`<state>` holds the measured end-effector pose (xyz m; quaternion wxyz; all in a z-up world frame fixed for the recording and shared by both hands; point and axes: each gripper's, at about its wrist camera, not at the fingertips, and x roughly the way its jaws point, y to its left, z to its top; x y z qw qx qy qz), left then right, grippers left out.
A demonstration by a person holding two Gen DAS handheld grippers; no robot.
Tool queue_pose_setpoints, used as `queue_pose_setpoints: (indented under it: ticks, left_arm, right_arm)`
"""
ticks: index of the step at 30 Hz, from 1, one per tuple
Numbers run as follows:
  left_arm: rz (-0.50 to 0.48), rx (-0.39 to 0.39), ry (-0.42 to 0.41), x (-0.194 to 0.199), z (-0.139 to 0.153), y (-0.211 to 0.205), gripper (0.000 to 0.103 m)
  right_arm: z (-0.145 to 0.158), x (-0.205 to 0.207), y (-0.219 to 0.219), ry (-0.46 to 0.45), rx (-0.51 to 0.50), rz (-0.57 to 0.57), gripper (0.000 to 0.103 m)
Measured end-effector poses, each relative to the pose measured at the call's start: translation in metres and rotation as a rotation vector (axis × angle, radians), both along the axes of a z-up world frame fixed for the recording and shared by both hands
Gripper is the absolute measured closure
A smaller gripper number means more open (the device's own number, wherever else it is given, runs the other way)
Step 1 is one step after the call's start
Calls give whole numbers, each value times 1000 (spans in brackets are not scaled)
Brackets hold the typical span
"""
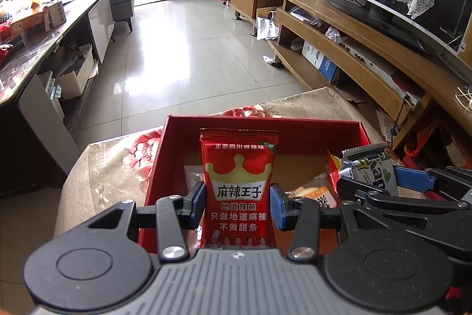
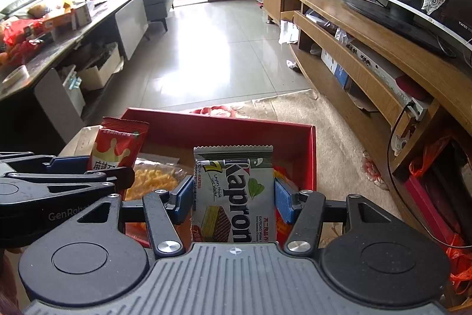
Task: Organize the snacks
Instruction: 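Carry the Kapron wafer and red pack over the red box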
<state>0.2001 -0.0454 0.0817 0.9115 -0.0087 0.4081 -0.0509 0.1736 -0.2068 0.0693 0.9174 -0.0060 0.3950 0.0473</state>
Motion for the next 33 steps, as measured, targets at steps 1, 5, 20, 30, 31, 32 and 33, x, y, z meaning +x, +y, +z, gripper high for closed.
queue_pose_setpoints:
  ticks: [1,5,20,30,31,32,33]
  left_arm:
    - [1,2,0,2,0,-1,62]
    - [6,5,-1,9,-3,-2,62]
    - [25,39,19,31,-18,-5,63]
    - [30,62,37,40,-30,-9,64]
    - [30,65,38,41,-31,-9,64]
    - [31,67,40,42,-33,-10,64]
    - [31,69,42,43,-34,-10,64]
  right_arm:
    - [-1,2,0,1,0,-2,39]
    - [-2,7,-1,2,-1,-5,39]
    - [-18,31,0,29,-6,-11,39]
    - [-29,38,0,56,-11,-14,39]
    - [-30,39,0,57,-14,-14,39]
    - [-31,39,0,59,-17,-14,39]
    - [-33,40,1,61,-18,-15,39]
